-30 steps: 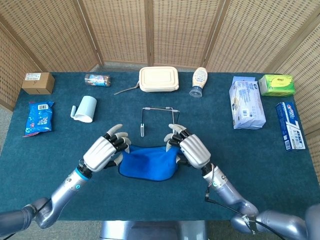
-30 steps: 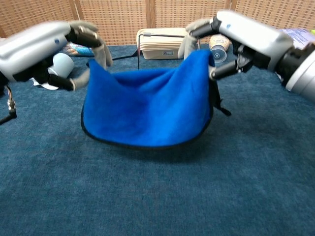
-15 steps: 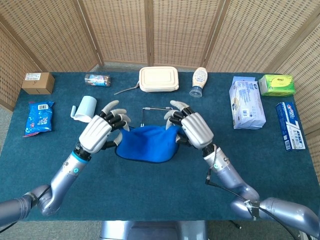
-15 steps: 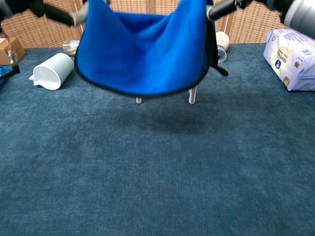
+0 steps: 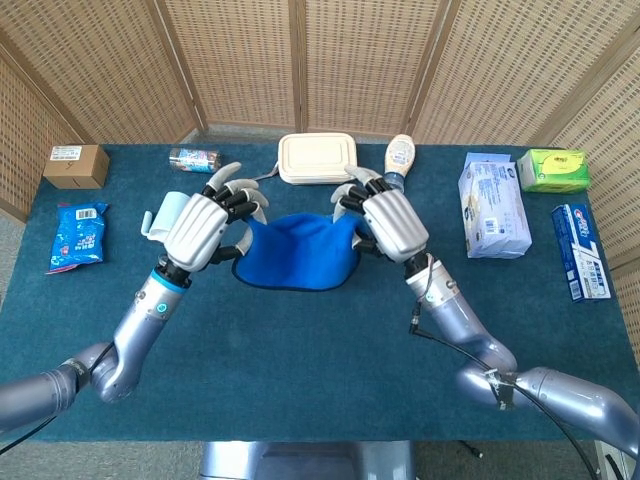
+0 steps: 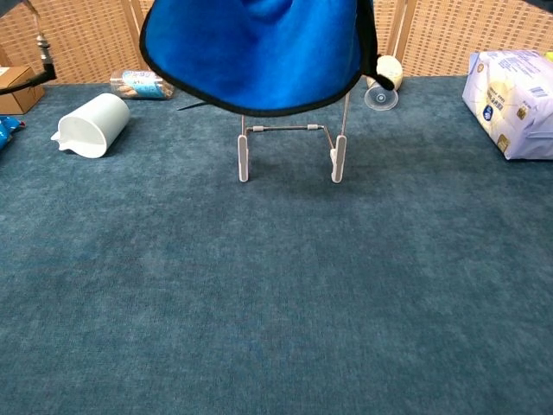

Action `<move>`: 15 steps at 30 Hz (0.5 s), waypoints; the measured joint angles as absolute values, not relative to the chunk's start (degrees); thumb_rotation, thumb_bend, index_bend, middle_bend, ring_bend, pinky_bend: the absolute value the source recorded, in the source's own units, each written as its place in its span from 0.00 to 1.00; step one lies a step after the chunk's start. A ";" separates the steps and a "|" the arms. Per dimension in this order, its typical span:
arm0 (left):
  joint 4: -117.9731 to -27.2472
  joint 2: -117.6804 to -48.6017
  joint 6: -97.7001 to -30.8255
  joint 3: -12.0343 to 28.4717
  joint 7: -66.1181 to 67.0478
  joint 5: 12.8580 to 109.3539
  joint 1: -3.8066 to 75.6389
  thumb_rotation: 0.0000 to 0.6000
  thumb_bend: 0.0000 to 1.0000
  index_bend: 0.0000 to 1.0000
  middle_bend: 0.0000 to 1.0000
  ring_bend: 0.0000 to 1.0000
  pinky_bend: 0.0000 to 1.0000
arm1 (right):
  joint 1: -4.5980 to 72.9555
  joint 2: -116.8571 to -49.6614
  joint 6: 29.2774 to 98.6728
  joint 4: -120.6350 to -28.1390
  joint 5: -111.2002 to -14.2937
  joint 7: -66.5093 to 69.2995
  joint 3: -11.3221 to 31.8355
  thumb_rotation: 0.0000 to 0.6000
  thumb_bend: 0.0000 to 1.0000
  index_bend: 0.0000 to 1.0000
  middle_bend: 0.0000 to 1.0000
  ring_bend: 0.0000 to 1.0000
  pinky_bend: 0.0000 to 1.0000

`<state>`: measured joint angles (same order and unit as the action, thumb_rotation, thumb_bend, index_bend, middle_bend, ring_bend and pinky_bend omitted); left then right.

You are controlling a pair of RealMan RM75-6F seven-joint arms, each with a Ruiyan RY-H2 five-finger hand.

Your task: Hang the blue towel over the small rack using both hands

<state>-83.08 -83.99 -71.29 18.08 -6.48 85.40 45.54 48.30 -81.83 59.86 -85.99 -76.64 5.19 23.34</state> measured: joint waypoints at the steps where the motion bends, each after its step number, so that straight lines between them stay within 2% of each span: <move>1: -82.57 -84.24 -71.05 18.43 -6.61 85.02 45.91 1.00 0.60 0.81 0.43 0.29 0.11 | 48.55 -81.78 59.68 -85.60 -76.34 5.20 23.54 1.00 0.51 0.84 0.38 0.12 0.17; 15: -75.22 -87.01 -68.30 22.35 -9.44 81.66 51.17 1.00 0.59 0.81 0.42 0.28 0.11 | 53.09 -81.99 56.90 -78.28 -71.82 4.93 26.31 1.00 0.51 0.83 0.38 0.12 0.17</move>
